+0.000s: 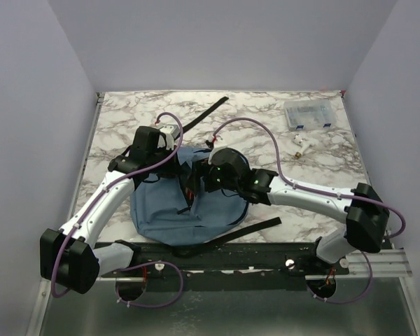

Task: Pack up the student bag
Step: Place the stationery in the student bag, then zip the student bag at the center of the board.

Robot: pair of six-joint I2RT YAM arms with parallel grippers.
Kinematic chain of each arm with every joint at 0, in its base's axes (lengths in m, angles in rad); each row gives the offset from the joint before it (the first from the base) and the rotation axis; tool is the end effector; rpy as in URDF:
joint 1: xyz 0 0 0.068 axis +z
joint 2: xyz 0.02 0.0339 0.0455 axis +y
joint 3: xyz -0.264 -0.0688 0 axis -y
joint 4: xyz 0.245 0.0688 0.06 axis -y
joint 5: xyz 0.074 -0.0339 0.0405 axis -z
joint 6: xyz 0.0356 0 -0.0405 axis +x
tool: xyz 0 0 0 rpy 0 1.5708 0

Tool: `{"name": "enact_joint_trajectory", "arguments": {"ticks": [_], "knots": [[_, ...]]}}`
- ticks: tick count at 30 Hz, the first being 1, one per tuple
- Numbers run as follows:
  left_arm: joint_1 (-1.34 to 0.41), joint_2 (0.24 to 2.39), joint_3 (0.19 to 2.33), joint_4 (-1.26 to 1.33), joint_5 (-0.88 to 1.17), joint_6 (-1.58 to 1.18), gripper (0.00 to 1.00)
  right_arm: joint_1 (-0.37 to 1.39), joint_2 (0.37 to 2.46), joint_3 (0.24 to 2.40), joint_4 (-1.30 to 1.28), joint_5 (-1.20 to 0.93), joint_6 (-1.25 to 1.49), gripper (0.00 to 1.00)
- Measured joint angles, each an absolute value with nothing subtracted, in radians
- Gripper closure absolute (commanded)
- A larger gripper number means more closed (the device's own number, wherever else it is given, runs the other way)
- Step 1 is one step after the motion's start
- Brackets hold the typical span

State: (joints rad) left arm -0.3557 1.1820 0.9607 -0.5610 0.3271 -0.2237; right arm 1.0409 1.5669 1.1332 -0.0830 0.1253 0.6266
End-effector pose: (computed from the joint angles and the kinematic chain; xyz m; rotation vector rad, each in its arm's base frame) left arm 0.2290 -0.0973 0.2866 0.3219 2.3780 -0.6631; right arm 0.1866 0.3097 0.2750 -0.3748 2.1747 0.8573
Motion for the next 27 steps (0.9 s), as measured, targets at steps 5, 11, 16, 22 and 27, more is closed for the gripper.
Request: {"name": "enact_joint_trajectory", "arguments": {"ticks": [5,11,16,22,27], "knots": [[-0.356,1.182,0.961,-0.561,0.328,-0.223,0.95,1.041,1.452,1.035,-0.106,0.114,0.638,0.22],[-0.356,1.182,0.961,-0.562,0.356,-0.224,0.38,1.052,1.410,0.907,-0.062,0.055,0.691,0.21],[-0.356,1.135,0.947,-0.580,0.374,-0.231,0.27,1.064,1.404,0.859,-0.049,0.050,0.706,0.15],[-0.382,0.967,0.830,-0.597,0.418,-0.326,0.18,1.066,1.334,0.773,0.038,0.026,0.690,0.15],[-0.466,0.921,0.693,-0.612,0.430,-0.448,0.38,1.066,1.325,0.719,0.114,-0.026,0.678,0.15]]}}
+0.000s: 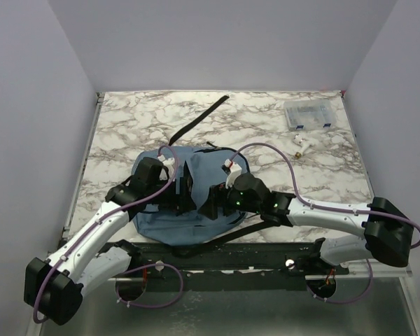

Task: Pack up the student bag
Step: Zip the student bag at the center of the board.

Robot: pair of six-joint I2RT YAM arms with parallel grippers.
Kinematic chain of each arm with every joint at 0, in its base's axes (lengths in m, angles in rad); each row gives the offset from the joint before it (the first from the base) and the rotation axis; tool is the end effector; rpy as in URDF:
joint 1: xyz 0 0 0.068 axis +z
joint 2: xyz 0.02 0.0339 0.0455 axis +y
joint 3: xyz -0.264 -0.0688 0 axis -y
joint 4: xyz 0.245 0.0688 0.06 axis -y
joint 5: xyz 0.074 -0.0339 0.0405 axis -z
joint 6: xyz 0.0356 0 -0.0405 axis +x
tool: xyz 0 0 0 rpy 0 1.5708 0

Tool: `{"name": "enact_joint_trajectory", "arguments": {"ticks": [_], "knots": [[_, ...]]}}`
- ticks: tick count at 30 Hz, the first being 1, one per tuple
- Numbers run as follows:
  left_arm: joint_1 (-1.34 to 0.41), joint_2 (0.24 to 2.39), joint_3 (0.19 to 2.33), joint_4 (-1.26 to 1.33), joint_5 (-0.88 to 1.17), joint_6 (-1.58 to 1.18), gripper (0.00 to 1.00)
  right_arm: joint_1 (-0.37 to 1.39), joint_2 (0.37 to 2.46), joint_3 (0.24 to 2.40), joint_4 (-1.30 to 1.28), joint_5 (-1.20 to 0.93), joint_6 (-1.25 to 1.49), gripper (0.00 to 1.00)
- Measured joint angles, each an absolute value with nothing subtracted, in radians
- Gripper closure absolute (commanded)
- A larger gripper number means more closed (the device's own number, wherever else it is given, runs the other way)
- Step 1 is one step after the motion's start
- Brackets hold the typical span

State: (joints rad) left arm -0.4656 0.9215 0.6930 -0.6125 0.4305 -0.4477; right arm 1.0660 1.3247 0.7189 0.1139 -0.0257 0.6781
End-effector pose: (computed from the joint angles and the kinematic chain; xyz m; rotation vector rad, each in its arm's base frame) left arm 0.1573 -0.0957 0.2475 0.2328 2.5155 -0.9181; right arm 0.1384 0.2524 0.2276 -0.4512 2.2072 1.0512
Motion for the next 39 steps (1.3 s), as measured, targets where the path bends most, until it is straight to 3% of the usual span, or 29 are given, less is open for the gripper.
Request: {"name": "enact_joint_trajectory", "arguments": {"ticks": [6,14,18,19,28,39], "knots": [[-0.516,0.918,0.652,-0.603,0.430,-0.531,0.59,1.066,1.317,0.691,0.150,-0.061,0.671,0.15],[-0.554,0.910,0.630,-0.600,0.430,-0.581,0.76,1.066,1.318,0.672,0.195,-0.096,0.669,0.15],[-0.565,0.902,0.625,-0.601,0.429,-0.599,0.98,1.066,1.325,0.672,0.212,-0.099,0.656,0.16],[-0.565,0.902,0.625,-0.601,0.429,-0.603,1.00,1.066,1.327,0.672,0.213,-0.099,0.654,0.16],[-0.565,0.883,0.625,-0.604,0.429,-0.621,1.00,1.153,1.348,0.656,0.278,-0.044,0.545,0.26],[-0.564,0.860,0.627,-0.597,0.439,-0.736,1.00,1.243,1.483,0.541,0.578,0.124,0.446,0.37]]}}
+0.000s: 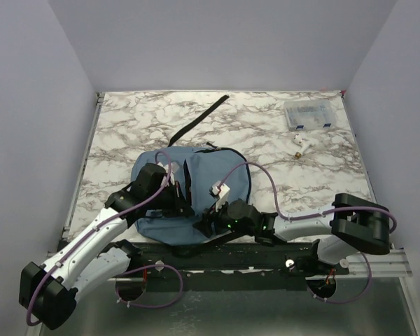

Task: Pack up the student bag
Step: Zip the student bag at the center of the board.

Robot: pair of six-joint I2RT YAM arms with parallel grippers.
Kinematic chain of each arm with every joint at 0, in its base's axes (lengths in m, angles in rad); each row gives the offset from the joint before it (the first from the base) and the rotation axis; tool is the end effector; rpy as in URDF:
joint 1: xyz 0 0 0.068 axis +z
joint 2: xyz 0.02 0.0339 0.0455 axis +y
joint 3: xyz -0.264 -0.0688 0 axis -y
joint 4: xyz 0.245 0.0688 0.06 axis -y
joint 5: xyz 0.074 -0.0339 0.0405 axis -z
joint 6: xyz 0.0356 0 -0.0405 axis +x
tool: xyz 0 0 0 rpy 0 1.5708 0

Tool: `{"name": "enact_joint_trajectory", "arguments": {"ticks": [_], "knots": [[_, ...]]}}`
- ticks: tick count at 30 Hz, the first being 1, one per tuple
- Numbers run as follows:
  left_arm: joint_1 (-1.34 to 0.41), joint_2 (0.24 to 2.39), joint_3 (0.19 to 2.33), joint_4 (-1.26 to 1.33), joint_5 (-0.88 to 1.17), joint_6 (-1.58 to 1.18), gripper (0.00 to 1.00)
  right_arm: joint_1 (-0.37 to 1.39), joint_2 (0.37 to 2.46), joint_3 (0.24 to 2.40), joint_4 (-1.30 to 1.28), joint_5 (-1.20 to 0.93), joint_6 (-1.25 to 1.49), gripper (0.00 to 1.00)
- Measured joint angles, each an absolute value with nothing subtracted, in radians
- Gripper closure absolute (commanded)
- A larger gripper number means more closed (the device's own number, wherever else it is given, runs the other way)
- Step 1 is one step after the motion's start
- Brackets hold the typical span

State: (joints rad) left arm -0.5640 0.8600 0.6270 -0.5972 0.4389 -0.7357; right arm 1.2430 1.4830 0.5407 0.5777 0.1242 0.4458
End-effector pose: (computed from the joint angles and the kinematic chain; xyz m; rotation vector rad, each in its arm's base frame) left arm 0.1370 -0.1046 0.2370 0.0014 2.6115 -1.0732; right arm 0.0980 0.2746 0.1746 -0.7203 1.9382 0.9783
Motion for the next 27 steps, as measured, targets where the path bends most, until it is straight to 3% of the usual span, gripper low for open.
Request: {"name": "enact_joint_trajectory", "arguments": {"ticks": [11,16,27], "knots": [[-0.551,0.857,0.626,-0.561,0.455,-0.890,1.00,1.271,1.585,0.574,0.717,0.282,0.444,0.61],[-0.546,0.850,0.603,-0.533,0.432,-0.979,1.00,1.296,1.619,0.595,0.732,0.311,0.444,0.98],[-0.457,0.908,0.588,-0.387,0.374,-1.152,1.00,1.303,1.622,0.560,0.793,0.328,0.502,1.00]]}}
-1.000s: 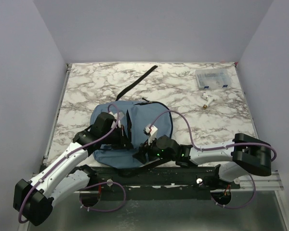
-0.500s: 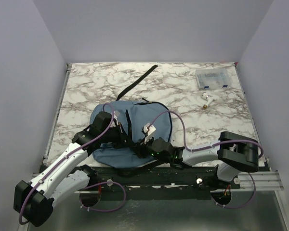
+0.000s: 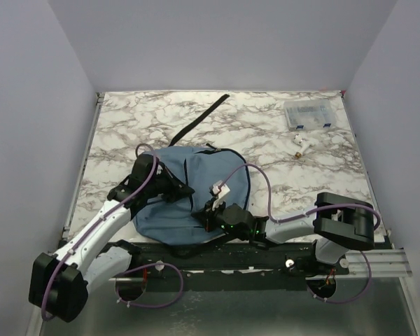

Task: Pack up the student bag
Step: Zip the student bag at the center of the board.

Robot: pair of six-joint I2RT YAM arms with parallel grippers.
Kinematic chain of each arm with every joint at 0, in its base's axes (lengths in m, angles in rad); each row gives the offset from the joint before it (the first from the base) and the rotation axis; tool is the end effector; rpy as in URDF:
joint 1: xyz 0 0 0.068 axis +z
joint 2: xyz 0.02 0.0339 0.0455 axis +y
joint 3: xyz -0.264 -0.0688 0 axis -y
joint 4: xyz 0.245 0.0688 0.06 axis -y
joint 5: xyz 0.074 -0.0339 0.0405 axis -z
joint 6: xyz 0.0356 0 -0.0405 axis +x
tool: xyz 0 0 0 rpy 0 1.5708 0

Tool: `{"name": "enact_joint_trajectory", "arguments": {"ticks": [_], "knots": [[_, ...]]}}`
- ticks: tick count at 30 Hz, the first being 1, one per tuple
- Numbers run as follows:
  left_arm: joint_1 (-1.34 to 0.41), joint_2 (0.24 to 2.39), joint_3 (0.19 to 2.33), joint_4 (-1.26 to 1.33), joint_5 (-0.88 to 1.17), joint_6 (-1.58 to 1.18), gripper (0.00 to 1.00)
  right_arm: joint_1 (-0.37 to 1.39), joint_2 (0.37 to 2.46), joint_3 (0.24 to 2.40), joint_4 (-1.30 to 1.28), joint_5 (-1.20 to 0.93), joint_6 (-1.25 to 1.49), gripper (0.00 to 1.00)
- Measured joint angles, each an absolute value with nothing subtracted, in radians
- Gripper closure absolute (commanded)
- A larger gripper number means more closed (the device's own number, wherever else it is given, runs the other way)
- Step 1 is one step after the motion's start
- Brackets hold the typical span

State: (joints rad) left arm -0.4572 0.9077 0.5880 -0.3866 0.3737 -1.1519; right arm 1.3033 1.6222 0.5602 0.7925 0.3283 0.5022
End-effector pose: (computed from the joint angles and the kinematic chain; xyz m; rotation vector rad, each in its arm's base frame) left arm 0.1651 -0.0957 0.2320 -0.6573 2.4672 -1.1790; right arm 0.0928 0.2951 0.1637 -0.5262 1.8641 0.9512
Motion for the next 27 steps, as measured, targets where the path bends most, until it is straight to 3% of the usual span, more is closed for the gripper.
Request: {"name": "enact_joint_trajectory", "arguments": {"ticks": [6,15,18,20,21,22,27], "knots": [[-0.312,1.082,0.707,-0.317,0.381,-1.158,1.00,1.304,1.614,0.540,0.808,0.329,0.540,1.00],[-0.248,1.390,0.953,-0.286,0.426,-1.108,1.00,1.308,1.614,0.524,0.830,0.335,0.564,1.00],[-0.239,1.448,0.980,-0.286,0.462,-1.093,1.00,1.308,1.605,0.528,0.808,0.337,0.572,0.83],[-0.235,1.449,0.984,-0.286,0.479,-1.076,0.75,1.308,1.574,0.551,0.728,0.345,0.577,0.63],[-0.234,1.447,0.987,-0.279,0.487,-1.057,0.67,1.311,1.551,0.570,0.668,0.353,0.577,0.48],[-0.232,1.443,0.987,-0.270,0.490,-1.054,0.60,1.312,1.525,0.587,0.609,0.364,0.582,0.40],[-0.217,1.312,0.968,-0.173,0.515,-0.964,0.43,1.330,1.342,0.703,0.265,0.494,0.597,0.11]]}}
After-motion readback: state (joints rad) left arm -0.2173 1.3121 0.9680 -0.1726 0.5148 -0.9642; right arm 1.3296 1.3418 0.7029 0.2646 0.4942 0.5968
